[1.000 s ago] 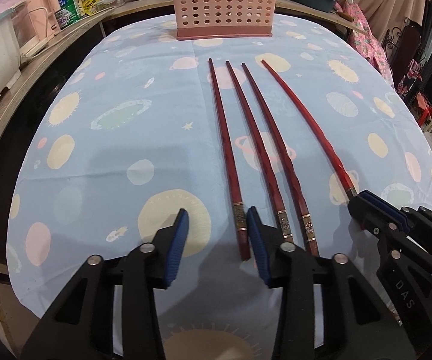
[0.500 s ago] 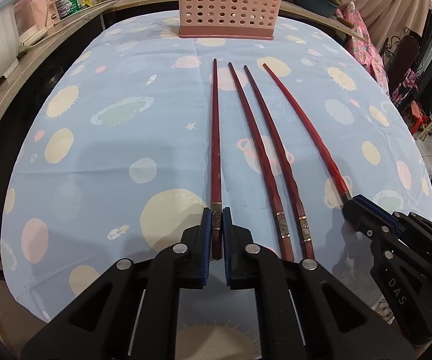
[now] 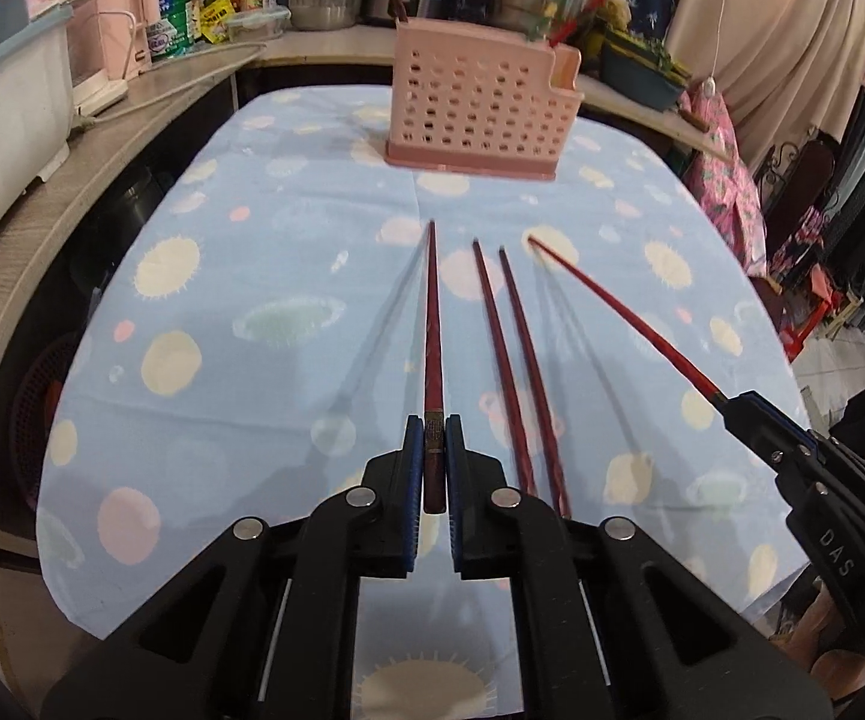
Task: Organize utensils
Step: 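Lift both red chopsticks and drop them into the pink basket, opening both tools, then move both open tools back to the last two red chopsticks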
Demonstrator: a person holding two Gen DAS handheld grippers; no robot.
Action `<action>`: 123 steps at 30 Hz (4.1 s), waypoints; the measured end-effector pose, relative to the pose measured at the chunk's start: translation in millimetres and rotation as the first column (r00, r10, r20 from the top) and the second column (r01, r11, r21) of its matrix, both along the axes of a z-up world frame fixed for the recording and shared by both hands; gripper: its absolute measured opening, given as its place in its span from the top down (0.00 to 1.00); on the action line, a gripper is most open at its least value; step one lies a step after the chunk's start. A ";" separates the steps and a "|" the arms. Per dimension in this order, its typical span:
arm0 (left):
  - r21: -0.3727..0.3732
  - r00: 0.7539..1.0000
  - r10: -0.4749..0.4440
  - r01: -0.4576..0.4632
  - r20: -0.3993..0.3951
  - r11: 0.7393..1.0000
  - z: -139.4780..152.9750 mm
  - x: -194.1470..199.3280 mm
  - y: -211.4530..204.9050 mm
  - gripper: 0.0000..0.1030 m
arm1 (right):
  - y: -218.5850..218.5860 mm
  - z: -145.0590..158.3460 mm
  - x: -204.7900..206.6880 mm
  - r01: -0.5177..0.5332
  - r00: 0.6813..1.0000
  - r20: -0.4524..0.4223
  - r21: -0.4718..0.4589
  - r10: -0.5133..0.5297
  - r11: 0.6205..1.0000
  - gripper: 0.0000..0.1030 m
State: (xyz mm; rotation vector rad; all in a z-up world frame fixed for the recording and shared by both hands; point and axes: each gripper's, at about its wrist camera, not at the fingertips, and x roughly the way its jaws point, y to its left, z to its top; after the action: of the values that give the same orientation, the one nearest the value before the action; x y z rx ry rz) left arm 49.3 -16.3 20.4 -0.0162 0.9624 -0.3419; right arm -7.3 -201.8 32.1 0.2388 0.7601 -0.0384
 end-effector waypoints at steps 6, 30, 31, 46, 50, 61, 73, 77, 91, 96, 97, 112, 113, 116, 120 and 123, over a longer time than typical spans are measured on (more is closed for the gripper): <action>-0.036 0.996 0.022 -0.019 0.085 0.999 41.3 17.7 5.0 0.93 | -13.6 41.5 14.1 0.021 0.995 0.100 -0.002 -0.021 1.000 0.93; -0.154 0.943 0.093 -0.045 0.319 0.987 175.2 120.7 -6.5 0.93 | -58.5 150.3 105.5 0.046 0.935 0.345 0.113 -0.083 0.993 0.93; -0.160 0.938 0.097 -0.046 0.333 0.986 181.7 124.0 -7.7 0.93 | -60.4 156.5 110.4 0.046 0.929 0.360 0.123 -0.088 0.991 0.93; -0.259 0.845 0.189 -0.062 0.500 0.964 264.3 187.5 -18.8 0.93 | -73.5 227.4 207.7 0.043 0.858 0.496 0.192 -0.135 0.981 0.93; -0.246 0.848 0.198 -0.083 0.491 0.966 258.6 209.5 -23.2 0.93 | -74.4 218.8 231.2 0.061 0.871 0.472 0.176 -0.138 0.982 0.93; -0.214 0.896 0.187 -0.106 0.403 0.971 209.5 240.9 -32.6 0.93 | -78.6 165.8 262.4 0.080 0.921 0.364 0.170 -0.138 0.982 0.93; -0.183 0.922 0.163 -0.103 0.352 0.978 181.5 246.2 -41.3 0.79 | -76.2 138.8 266.3 0.083 0.945 0.301 0.170 -0.131 0.982 0.86; -0.177 0.923 0.164 -0.108 0.348 0.978 177.3 241.4 -41.6 0.70 | -73.6 142.2 258.4 0.083 0.941 0.312 0.161 -0.130 0.984 0.77; -0.152 0.924 0.148 -0.099 0.353 0.983 170.9 204.1 -37.8 0.57 | -56.5 139.3 210.3 0.059 0.945 0.311 0.136 -0.099 0.989 0.70; -0.138 0.932 0.132 -0.090 0.337 0.986 154.4 177.6 -34.3 0.54 | -45.2 119.4 178.1 0.053 0.958 0.274 0.111 -0.082 0.992 0.67; -0.129 0.935 0.129 -0.090 0.330 0.987 148.5 171.4 -33.5 0.53 | -43.7 114.0 170.9 0.051 0.962 0.262 0.108 -0.078 0.993 0.67; -0.021 0.980 0.062 -0.059 0.190 0.998 49.0 79.5 -18.4 0.53 | -0.7 19.0 61.2 0.006 0.999 0.053 0.024 -0.007 1.000 0.67; -0.019 0.982 0.061 -0.059 0.179 0.998 43.4 74.4 -17.0 0.53 | 1.9 12.8 56.1 0.000 0.999 0.036 0.025 -0.001 1.000 0.67; -0.006 0.987 0.060 -0.060 0.151 0.998 26.2 58.3 -11.3 0.53 | 11.2 -7.8 39.6 -0.018 1.000 -0.018 0.025 0.018 1.000 0.67; 0.005 0.993 0.057 -0.058 0.105 0.998 5.6 38.8 -5.3 0.53 | 23.8 -29.2 22.0 -0.044 0.996 -0.071 0.021 0.045 0.999 0.67; 0.013 0.995 0.060 -0.061 0.076 0.998 -6.9 28.1 -1.3 0.53 | 32.0 -42.6 11.5 -0.065 0.992 -0.104 0.016 0.066 0.998 0.67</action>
State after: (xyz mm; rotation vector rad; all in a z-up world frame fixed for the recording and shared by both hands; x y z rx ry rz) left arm 77.4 -17.5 13.5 -0.0185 0.8881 -0.2773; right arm 4.2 -169.8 -10.5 0.2252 0.8725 0.0163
